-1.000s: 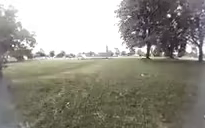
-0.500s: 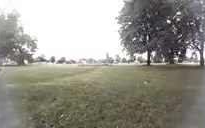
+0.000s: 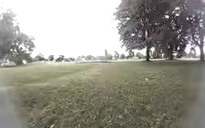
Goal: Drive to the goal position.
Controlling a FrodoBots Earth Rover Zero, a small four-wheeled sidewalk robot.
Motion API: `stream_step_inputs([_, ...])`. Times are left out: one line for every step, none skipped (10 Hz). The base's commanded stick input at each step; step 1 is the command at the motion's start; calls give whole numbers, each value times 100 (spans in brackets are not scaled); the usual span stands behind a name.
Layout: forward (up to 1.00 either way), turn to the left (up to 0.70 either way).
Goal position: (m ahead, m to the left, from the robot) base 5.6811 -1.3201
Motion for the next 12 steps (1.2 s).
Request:
stream_step_inputs([50,0])
stream_step_inputs([50,0])
stream_step_inputs([50,0])
stream_step_inputs([50,0])
stream_step_inputs([50,0])
stream_step_inputs([50,0])
stream_step_inputs([50,0])
stream_step_inputs([50,16])
stream_step_inputs([50,33])
stream_step_inputs([50,50])
stream_step_inputs([50,34])
stream_step_inputs([50,18])
